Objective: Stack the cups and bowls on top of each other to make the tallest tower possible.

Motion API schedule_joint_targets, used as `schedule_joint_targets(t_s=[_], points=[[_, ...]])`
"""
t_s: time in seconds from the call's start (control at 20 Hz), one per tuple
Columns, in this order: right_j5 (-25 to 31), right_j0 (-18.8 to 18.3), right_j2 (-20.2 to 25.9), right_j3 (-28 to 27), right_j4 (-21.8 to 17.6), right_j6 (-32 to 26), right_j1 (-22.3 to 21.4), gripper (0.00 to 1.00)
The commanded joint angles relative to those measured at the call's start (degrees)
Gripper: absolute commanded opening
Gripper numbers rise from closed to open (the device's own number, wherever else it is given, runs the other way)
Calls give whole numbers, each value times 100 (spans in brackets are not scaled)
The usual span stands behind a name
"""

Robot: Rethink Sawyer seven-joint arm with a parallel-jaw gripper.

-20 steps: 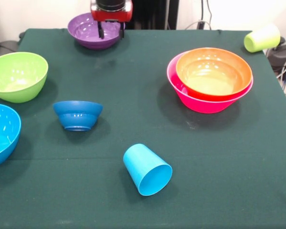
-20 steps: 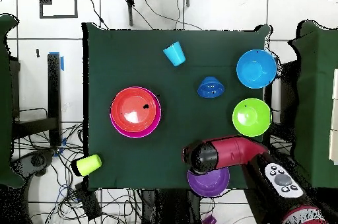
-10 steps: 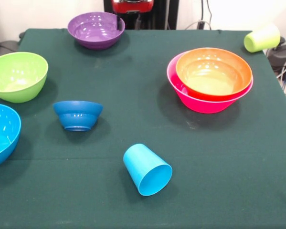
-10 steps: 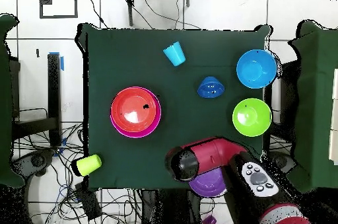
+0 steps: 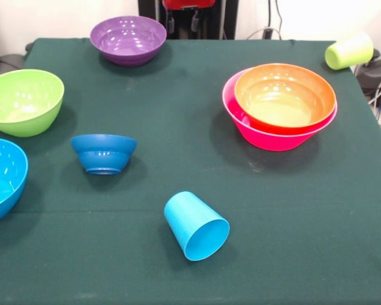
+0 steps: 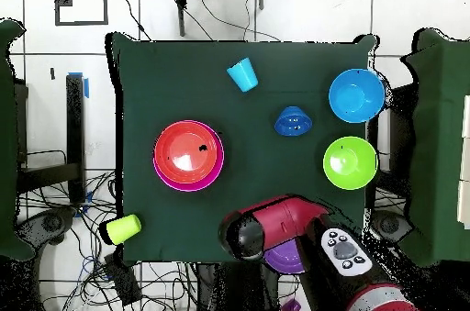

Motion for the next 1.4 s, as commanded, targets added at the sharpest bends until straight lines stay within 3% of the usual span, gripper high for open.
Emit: schedule_joint_targets(t_s=[0.05, 0.6, 0.95, 1.4], points=[[-291, -45, -39, -30, -404, -73, 298, 100], [-314, 73, -99, -690, -548, -87, 958, 100], [-714, -126, -321, -486, -896, -34, 1046, 100], [-767, -387, -358, -271, -1036, -118, 906, 100]])
